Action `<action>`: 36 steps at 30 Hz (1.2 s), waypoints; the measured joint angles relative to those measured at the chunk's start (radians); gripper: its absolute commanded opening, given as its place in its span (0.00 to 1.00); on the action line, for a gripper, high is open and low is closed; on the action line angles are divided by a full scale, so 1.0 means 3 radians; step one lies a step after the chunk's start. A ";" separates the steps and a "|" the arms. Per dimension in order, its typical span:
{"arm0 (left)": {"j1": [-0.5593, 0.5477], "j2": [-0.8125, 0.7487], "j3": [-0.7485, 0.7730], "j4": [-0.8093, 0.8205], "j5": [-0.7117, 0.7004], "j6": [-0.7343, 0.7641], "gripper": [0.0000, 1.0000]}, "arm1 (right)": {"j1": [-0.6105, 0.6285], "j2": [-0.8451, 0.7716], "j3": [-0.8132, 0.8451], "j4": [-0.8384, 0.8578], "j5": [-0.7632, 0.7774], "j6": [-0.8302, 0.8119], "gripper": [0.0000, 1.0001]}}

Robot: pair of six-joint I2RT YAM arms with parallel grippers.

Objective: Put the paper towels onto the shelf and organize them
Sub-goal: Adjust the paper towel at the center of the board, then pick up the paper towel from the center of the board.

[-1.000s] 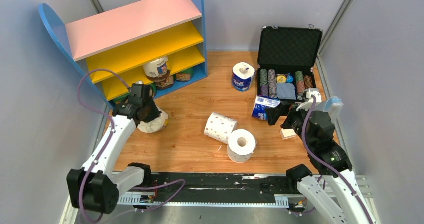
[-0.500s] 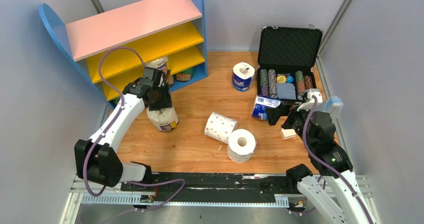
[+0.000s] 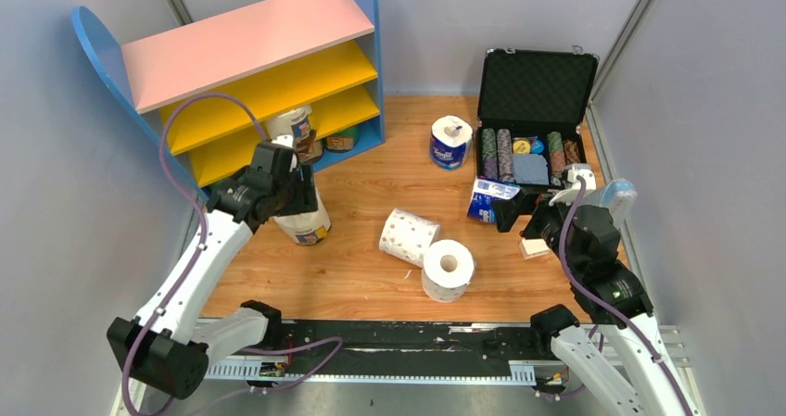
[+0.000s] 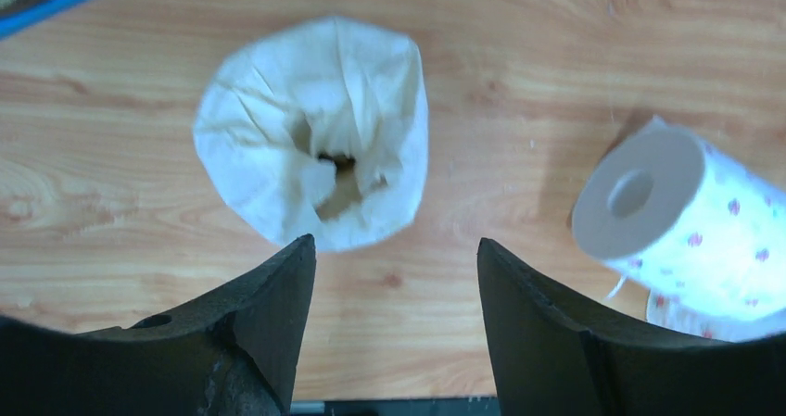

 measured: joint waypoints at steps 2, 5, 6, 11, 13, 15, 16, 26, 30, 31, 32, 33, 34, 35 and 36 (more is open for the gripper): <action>-0.0153 -0.0163 -0.0132 -0.0029 -0.0031 -0.0038 0.73 | 0.0000 0.0023 0.0000 0.0000 0.0000 -0.0001 1.00; -0.0451 -0.0305 -0.0346 -0.0033 -0.0145 -0.0113 0.73 | 0.0000 0.0050 0.0000 0.0000 0.0000 -0.0001 1.00; -0.0563 -0.0312 -0.0413 -0.0033 -0.0210 -0.0142 0.73 | 0.0000 0.0053 0.0000 0.0000 0.0001 -0.0001 1.00; -0.0816 -0.0128 -0.0515 -0.0003 -0.0481 -0.0207 0.71 | 0.0000 0.0060 0.0000 0.0000 0.0004 0.0000 1.00; -0.0828 -0.0018 -0.0515 0.0076 -0.0609 -0.0209 0.70 | 0.0000 0.0064 0.0000 0.0000 0.0011 -0.0001 1.00; -0.0833 0.0076 -0.0516 0.0170 -0.0708 -0.0202 0.69 | 0.0000 0.0066 0.0000 0.0000 0.0020 -0.0001 1.00; -0.0833 0.0131 -0.0518 0.0231 -0.0769 -0.0192 0.69 | 0.0000 0.0066 0.0000 0.0000 0.0031 0.0000 1.00; -0.0838 0.0614 -0.0507 0.0608 -0.1184 -0.0061 0.68 | 0.0000 0.0072 0.0000 -0.0001 0.0066 -0.0001 1.00; -0.0839 0.0669 -0.0505 0.0735 -0.1289 -0.0057 0.69 | 0.0000 0.0095 0.0000 -0.0001 0.0071 -0.0001 1.00; -0.0839 0.0673 -0.0505 0.0765 -0.1303 -0.0056 0.70 | 0.0000 0.0100 0.0000 -0.0001 0.0074 -0.0001 1.00; -0.0838 0.0673 -0.0505 0.0793 -0.1311 -0.0056 0.70 | 0.0000 0.0104 0.0000 -0.0001 0.0076 -0.0001 1.00; -0.0838 0.0673 -0.0505 0.0825 -0.1322 -0.0056 0.72 | 0.0000 0.0107 0.0000 -0.0001 0.0078 -0.0001 1.00; -0.0838 0.0673 -0.0505 0.0852 -0.1333 -0.0053 0.72 | 0.0000 0.0109 0.0000 -0.0001 0.0078 -0.0001 1.00; -0.0839 0.0673 -0.0505 0.0881 -0.1348 -0.0053 0.73 | 0.0000 0.0111 0.0000 -0.0003 0.0078 -0.0001 1.00; -0.0838 0.0673 -0.0505 0.0903 -0.1359 -0.0051 0.73 | 0.0000 0.0111 0.0000 -0.0003 0.0078 -0.0001 1.00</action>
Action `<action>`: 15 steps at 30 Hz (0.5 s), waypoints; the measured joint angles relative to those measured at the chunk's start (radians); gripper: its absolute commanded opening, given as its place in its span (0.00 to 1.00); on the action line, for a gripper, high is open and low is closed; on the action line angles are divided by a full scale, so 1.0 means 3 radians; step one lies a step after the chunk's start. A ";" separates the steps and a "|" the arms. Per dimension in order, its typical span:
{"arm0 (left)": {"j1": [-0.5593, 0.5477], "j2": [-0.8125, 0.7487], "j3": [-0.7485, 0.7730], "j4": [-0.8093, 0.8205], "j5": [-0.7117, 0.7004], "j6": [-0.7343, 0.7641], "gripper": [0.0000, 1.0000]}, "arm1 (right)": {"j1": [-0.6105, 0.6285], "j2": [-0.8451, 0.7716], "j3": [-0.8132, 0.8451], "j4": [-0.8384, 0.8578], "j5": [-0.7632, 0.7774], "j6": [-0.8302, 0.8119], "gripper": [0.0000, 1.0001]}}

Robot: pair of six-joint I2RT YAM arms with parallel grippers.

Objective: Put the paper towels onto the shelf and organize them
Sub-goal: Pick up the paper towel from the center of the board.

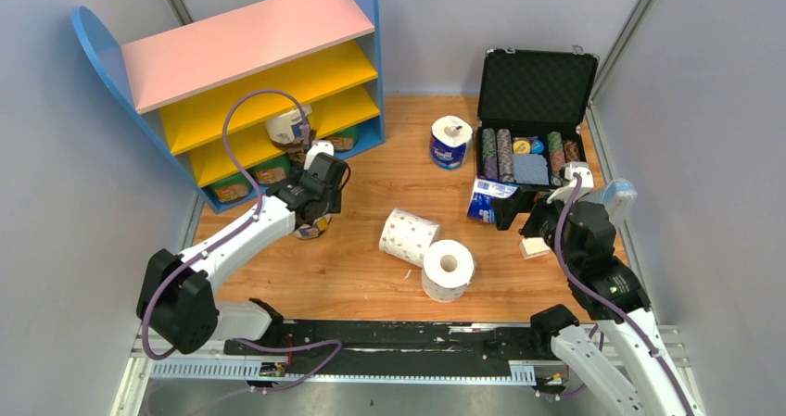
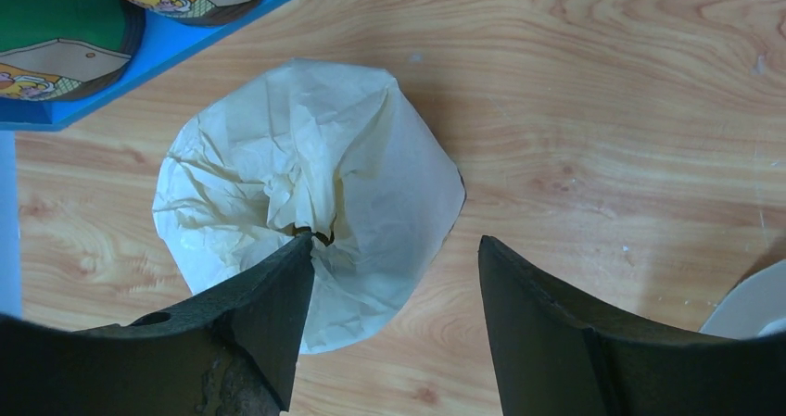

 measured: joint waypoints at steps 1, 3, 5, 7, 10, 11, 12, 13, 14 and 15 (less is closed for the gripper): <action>0.0000 -0.0001 0.0000 0.0023 -0.0011 0.0000 0.74 | 0.0000 0.0000 0.0000 0.0000 0.0000 0.0000 1.00; -0.0001 -0.0005 0.0001 0.0051 -0.0024 0.0001 0.74 | 0.0000 0.0000 0.0000 0.0000 -0.0001 0.0000 1.00; 0.0000 -0.0011 0.0001 0.0081 -0.0029 0.0003 0.74 | 0.0000 -0.0001 0.0004 -0.0008 0.0000 -0.0009 1.00; 0.0000 -0.0011 0.0005 0.0108 -0.0036 0.0005 0.74 | 0.0000 -0.0001 0.0022 -0.0034 0.0010 -0.0019 1.00; -0.0001 -0.0006 0.0006 0.0126 -0.0071 0.0003 0.74 | 0.0000 -0.0003 0.0093 -0.0088 0.0015 -0.0046 1.00; 0.0000 0.0006 0.0006 0.0132 -0.0095 0.0003 0.74 | 0.0000 -0.0008 0.0121 -0.0088 0.0019 -0.0058 1.00; 0.0000 0.0025 0.0006 0.0142 -0.0118 0.0001 0.73 | 0.0000 -0.0014 0.0140 -0.0085 0.0024 -0.0065 1.00; 0.0000 0.0048 0.0006 0.0150 -0.0134 0.0000 0.73 | 0.0000 -0.0027 0.0149 -0.0079 0.0032 -0.0074 1.00; 0.0000 0.0080 0.0006 0.0159 -0.0156 -0.0003 0.73 | 0.0000 -0.0039 0.0149 -0.0078 0.0042 -0.0078 1.00; -0.0001 0.0117 0.0006 0.0170 -0.0186 -0.0006 0.73 | 0.0000 -0.0048 0.0148 -0.0080 0.0050 -0.0083 1.00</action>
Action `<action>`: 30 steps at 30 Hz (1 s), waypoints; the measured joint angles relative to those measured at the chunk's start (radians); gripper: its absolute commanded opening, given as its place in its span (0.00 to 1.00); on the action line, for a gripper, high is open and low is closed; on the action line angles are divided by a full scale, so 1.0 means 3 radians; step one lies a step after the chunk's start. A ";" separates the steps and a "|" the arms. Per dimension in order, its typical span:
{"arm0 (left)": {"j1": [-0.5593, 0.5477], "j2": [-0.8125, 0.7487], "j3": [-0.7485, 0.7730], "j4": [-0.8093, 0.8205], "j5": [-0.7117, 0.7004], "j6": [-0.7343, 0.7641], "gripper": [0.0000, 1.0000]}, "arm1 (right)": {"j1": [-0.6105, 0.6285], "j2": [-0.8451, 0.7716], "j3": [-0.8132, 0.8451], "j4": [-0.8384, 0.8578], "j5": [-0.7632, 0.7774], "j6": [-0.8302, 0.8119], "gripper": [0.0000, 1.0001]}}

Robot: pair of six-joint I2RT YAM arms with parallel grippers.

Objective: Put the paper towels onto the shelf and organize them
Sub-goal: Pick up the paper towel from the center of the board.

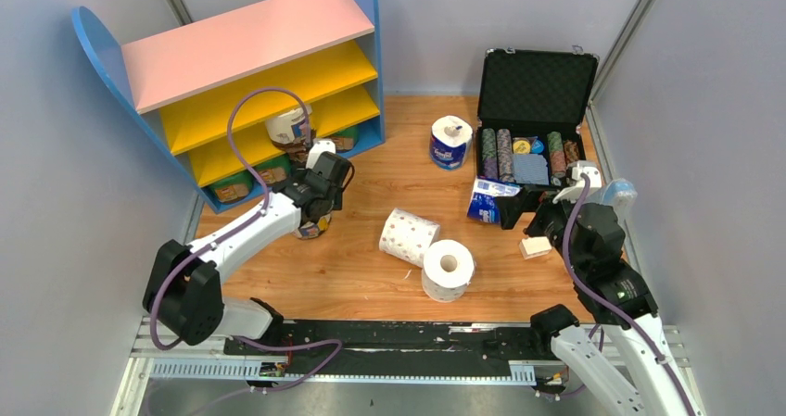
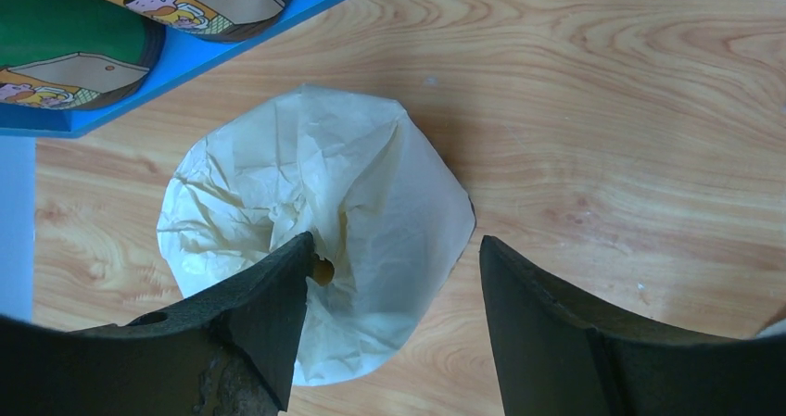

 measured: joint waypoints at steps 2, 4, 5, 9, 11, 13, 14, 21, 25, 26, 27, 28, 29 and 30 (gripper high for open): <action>0.0001 0.0074 0.0000 0.0020 -0.0045 -0.0008 0.73 | 0.0000 -0.0004 -0.0005 0.0001 0.0005 -0.0003 1.00; 0.0000 0.0148 0.0000 0.0038 -0.0100 -0.0010 0.73 | 0.0000 -0.0004 -0.0029 0.0005 0.0003 -0.0003 1.00; 0.0001 0.0182 0.0000 0.0052 -0.0118 -0.0010 0.72 | 0.0000 -0.0004 -0.0042 -0.0001 0.0000 -0.0003 1.00; 0.0001 0.0295 0.0000 0.0095 -0.0172 -0.0023 0.66 | 0.0000 -0.0004 -0.0079 -0.0008 0.0001 -0.0003 1.00; 0.0004 0.0329 0.0000 0.0104 -0.0179 -0.0037 0.62 | 0.0000 -0.0005 -0.0083 -0.0006 0.0001 -0.0003 1.00; 0.0006 0.0345 0.0000 0.0100 -0.0175 -0.0062 0.54 | 0.0000 -0.0010 -0.0085 -0.0005 0.0001 -0.0003 1.00; 0.0010 0.0346 0.0000 0.0098 -0.0173 -0.0076 0.49 | 0.0000 -0.0013 -0.0088 -0.0005 0.0001 -0.0003 1.00; 0.0036 0.0275 0.0015 0.0015 -0.0057 -0.0088 0.34 | 0.0000 -0.0052 -0.0092 -0.0005 0.0003 -0.0003 1.00; 0.0061 0.0165 0.0155 -0.0188 0.0051 -0.0013 0.32 | 0.0000 -0.0085 -0.0092 -0.0003 0.0004 -0.0003 1.00; 0.0074 0.0117 0.0212 -0.0233 0.0081 0.0024 0.31 | 0.0000 -0.0093 -0.0092 -0.0004 0.0005 -0.0003 1.00; 0.0095 0.0062 0.0277 -0.0276 0.0112 0.0072 0.31 | 0.0000 -0.0098 -0.0092 -0.0004 0.0006 -0.0003 1.00; 0.0127 0.0013 0.0356 -0.0327 0.0146 0.0120 0.31 | 0.0000 -0.0103 -0.0092 -0.0003 0.0008 -0.0003 1.00; 0.0168 -0.0032 0.0443 -0.0367 0.0178 0.0177 0.31 | 0.0000 -0.0108 -0.0093 -0.0004 0.0009 -0.0003 1.00; 0.0217 -0.0074 0.0528 -0.0399 0.0206 0.0237 0.31 | 0.0000 -0.0112 -0.0093 -0.0004 0.0010 -0.0003 1.00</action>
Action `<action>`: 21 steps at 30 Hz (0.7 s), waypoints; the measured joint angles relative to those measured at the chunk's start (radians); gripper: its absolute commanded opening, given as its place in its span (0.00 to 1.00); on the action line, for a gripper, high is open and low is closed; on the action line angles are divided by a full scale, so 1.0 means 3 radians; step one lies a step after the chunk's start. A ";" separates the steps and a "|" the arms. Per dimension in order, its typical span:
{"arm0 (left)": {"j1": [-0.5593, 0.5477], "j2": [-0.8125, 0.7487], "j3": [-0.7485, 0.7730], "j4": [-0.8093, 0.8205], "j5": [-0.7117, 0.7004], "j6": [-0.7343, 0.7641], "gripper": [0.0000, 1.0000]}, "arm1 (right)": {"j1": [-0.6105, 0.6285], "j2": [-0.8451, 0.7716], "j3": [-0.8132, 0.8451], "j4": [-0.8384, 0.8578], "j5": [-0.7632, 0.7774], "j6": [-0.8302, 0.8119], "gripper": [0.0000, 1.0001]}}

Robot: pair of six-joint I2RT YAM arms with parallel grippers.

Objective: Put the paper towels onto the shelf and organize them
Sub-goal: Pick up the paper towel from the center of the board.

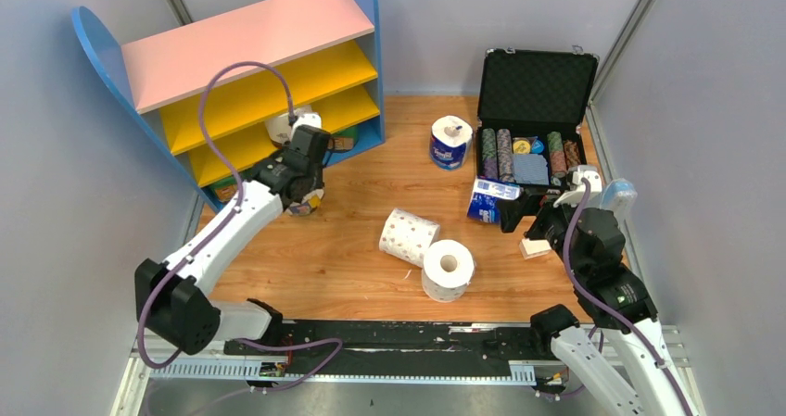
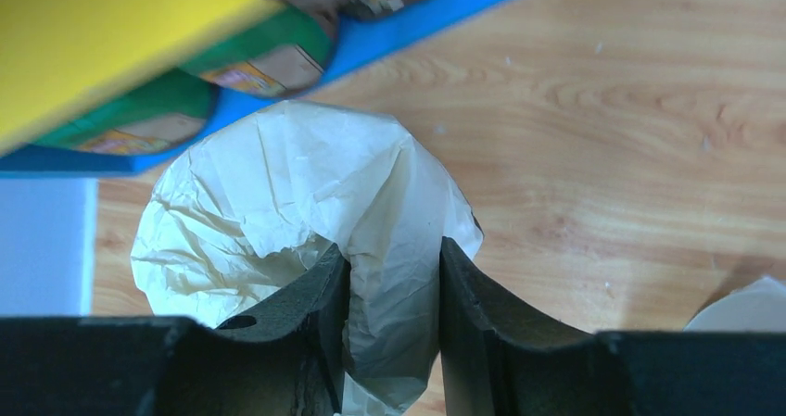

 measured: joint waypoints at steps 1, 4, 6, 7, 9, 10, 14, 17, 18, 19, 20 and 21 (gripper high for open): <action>0.0066 -0.0034 0.0094 -0.0037 0.0033 0.0064 0.31 | 0.0000 -0.0001 0.0000 0.0001 0.0001 0.0000 1.00; 0.0281 -0.0111 0.0350 -0.0140 0.0099 0.0276 0.31 | 0.0000 -0.0003 0.0000 0.0001 0.0004 0.0000 1.00; 0.0432 -0.0120 0.0498 -0.0214 0.0159 0.0413 0.31 | 0.0000 -0.0005 0.0000 0.0001 0.0006 0.0000 1.00; 0.0501 -0.0120 0.0559 -0.0239 0.0191 0.0478 0.31 | 0.0000 -0.0006 0.0000 0.0001 0.0008 0.0000 1.00; 0.0626 -0.0120 0.0660 -0.0305 0.0248 0.0612 0.31 | 0.0000 -0.0008 0.0000 0.0001 0.0009 0.0000 1.00; 0.0673 -0.0118 0.0698 -0.0340 0.0266 0.0674 0.31 | 0.0000 -0.0009 0.0000 0.0003 0.0010 0.0000 1.00; 0.0827 -0.0108 0.0785 -0.0366 0.0318 0.0894 0.31 | 0.0000 -0.0018 0.0000 0.0001 0.0009 0.0000 1.00; 0.0949 -0.0097 0.0791 -0.0332 0.0380 0.1033 0.31 | 0.0000 -0.0024 0.0000 0.0003 0.0009 0.0000 1.00; 0.1012 -0.0084 0.0792 -0.0317 0.0431 0.1071 0.31 | 0.0000 -0.0027 0.0000 0.0003 0.0009 0.0000 1.00; 0.1066 -0.0066 0.0795 -0.0299 0.0472 0.1100 0.31 | 0.0000 -0.0032 0.0000 0.0003 0.0009 0.0000 1.00; 0.1119 -0.0045 0.0797 -0.0282 0.0506 0.1120 0.31 | 0.0000 -0.0039 0.0000 0.0003 0.0009 0.0000 1.00; 0.1160 -0.0022 0.0799 -0.0270 0.0529 0.1136 0.30 | 0.0000 -0.0051 0.0000 0.0003 0.0009 0.0000 1.00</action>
